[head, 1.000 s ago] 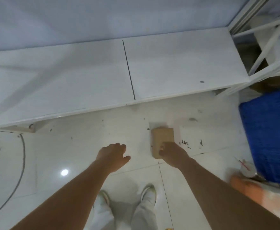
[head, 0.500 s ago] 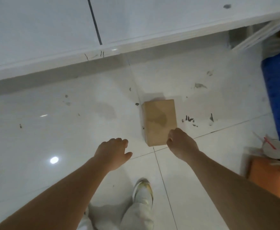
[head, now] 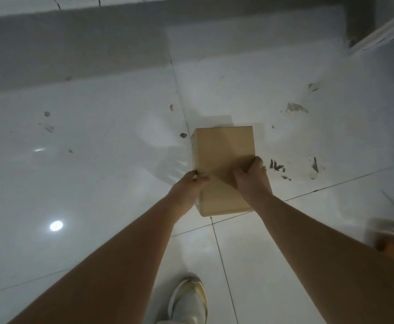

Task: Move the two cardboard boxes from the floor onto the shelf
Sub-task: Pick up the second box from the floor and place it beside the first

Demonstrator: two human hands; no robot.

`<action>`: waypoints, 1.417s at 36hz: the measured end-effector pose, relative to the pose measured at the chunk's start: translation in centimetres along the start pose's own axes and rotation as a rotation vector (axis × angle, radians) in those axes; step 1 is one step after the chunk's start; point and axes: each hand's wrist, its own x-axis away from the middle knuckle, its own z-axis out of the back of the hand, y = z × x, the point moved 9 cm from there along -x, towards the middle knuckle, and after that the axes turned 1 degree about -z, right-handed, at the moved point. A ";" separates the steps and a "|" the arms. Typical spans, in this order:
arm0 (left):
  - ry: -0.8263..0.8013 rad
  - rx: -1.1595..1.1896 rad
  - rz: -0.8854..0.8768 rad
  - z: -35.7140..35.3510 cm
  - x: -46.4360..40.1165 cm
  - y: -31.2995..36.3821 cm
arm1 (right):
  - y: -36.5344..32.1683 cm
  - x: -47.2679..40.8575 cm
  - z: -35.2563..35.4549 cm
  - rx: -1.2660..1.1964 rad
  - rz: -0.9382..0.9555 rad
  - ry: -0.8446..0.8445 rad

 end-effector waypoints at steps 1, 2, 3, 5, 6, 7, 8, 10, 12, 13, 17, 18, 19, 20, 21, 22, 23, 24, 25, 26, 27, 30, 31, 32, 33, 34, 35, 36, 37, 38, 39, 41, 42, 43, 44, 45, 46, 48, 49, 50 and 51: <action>-0.013 0.091 0.018 -0.6 0.2 0.0 | 0.0 0.0 0.0 -0.020 -0.010 0.000; -0.022 0.175 0.036 -0.9 0.6 0.1 | 0.0 0.2 0.0 -0.042 -0.027 -0.001; -0.031 0.250 0.049 -1.1 1.2 0.2 | 0.0 0.3 0.2 -0.063 -0.042 -0.004; -0.027 0.309 0.054 -0.9 2.4 0.3 | -0.3 0.8 0.7 -0.086 -0.055 -0.023; -0.019 0.304 0.050 -0.6 3.0 0.4 | -0.6 1.2 1.0 -0.088 -0.049 -0.043; -0.008 0.300 0.048 -0.1 3.7 0.4 | -1.0 1.7 1.3 -0.085 -0.034 -0.062; -0.001 0.299 0.049 0.4 4.6 0.5 | -1.6 2.3 1.6 -0.084 -0.019 -0.080; 0.026 0.308 0.061 1.7 6.1 0.5 | -2.6 3.7 2.2 -0.101 -0.004 -0.110; 0.081 0.314 0.070 3.5 7.8 0.5 | -3.9 5.2 2.9 -0.123 0.003 -0.143; 0.105 0.325 0.073 4.4 8.8 0.7 | -4.5 6.0 3.2 -0.131 0.008 -0.161; 0.144 0.334 0.067 7.3 12.8 2.1 | -7.4 9.4 4.8 -0.136 0.025 -0.222; 0.149 0.330 0.058 7.9 13.9 2.7 | -8.1 10.3 5.2 -0.143 0.021 -0.237; 0.156 0.327 0.051 8.7 15.0 3.3 | -8.8 11.3 5.6 -0.155 0.014 -0.255; 0.161 0.326 0.044 9.3 16.2 3.9 | -9.5 12.1 6.0 -0.171 0.012 -0.274; 0.166 0.327 0.035 10.0 17.5 4.5 | -10.2 13.0 6.5 -0.193 0.012 -0.285; 0.169 0.328 0.023 10.7 18.7 5.2 | -10.9 14.0 7.1 -0.220 0.013 -0.290; 0.170 0.329 0.011 11.4 19.9 5.9 | -11.7 15.0 7.7 -0.240 0.012 -0.296; 0.169 0.333 -0.001 11.9 21.2 6.6 | -12.3 16.1 8.3 -0.250 0.010 -0.305; 0.166 0.340 -0.015 12.5 22.5 7.4 | -13.0 17.3 9.1 -0.253 0.006 -0.316; 0.163 0.352 -0.025 13.2 23.9 8.2 | -13.6 18.4 9.8 -0.263 0.002 -0.328; 0.161 0.364 -0.031 13.8 25.2 9.0 | -14.2 19.7 10.6 -0.293 -0.004 -0.340; 0.162 0.377 -0.048 15.7 29.6 11.6 | -16.3 23.3 13.7 -0.391 0.001 -0.351; 0.169 0.384 -0.051 16.4 31.1 12.6 | -17.1 24.6 14.9 -0.404 0.008 -0.355; 0.178 0.394 -0.048 17.1 32.6 13.5 | -17.9 25.7 16.1 -0.415 0.022 -0.358; 0.183 0.400 -0.046 17.9 34.1 14.5 | -18.8 27.0 17.3 -0.424 0.037 -0.361; 0.180 0.405 -0.045 18.5 35.7 15.5 | -19.7 28.3 18.5 -0.437 0.053 -0.367; 0.175 0.413 -0.045 19.2 37.2 16.5 | -20.7 29.6 19.7 -0.441 0.072 -0.375; 0.167 0.428 -0.047 19.9 38.7 17.6 | -21.7 30.9 20.8 -0.445 0.096 -0.385; 0.159 0.448 -0.048 20.5 40.2 18.6 | -22.7 32.2 21.9 -0.440 0.122 -0.399; 0.157 0.460 -0.050 21.1 41.8 19.7 | -23.8 33.6 22.9 -0.445 0.151 -0.417; 0.155 0.459 -0.055 21.6 43.5 20.7 | -24.8 35.1 23.9 -0.451 0.174 -0.433; 0.139 0.464 -0.073 22.5 46.8 22.7 | -26.5 38.0 26.0 -0.465 0.200 -0.462; 0.116 0.484 -0.087 22.8 48.3 23.6 | -27.2 39.4 26.9 -0.462 0.214 -0.471; 0.085 0.509 -0.106 23.0 49.8 24.6 | -27.9 40.8 28.0 -0.447 0.222 -0.475; 0.051 0.524 -0.129 23.1 51.4 25.6 | -28.5 42.1 29.1 -0.437 0.230 -0.471; 0.023 0.518 -0.155 23.3 52.9 26.5 | -29.0 43.4 30.2 -0.433 0.232 -0.465; 0.008 0.489 -0.179 23.5 54.3 27.4 | -29.5 44.5 31.4 -0.441 0.234 -0.453; 0.017 0.392 -0.211 23.8 57.3 28.9 | -30.3 46.8 33.6 -0.472 0.225 -0.424; 0.038 0.340 -0.223 24.0 58.7 29.6 | -30.7 47.8 34.8 -0.490 0.218 -0.412; 0.065 0.279 -0.244 24.1 60.2 30.4 | -31.1 48.9 35.9 -0.508 0.216 -0.401; 0.103 0.208 -0.272 24.4 61.6 31.1 | -31.4 50.0 37.0 -0.517 0.214 -0.394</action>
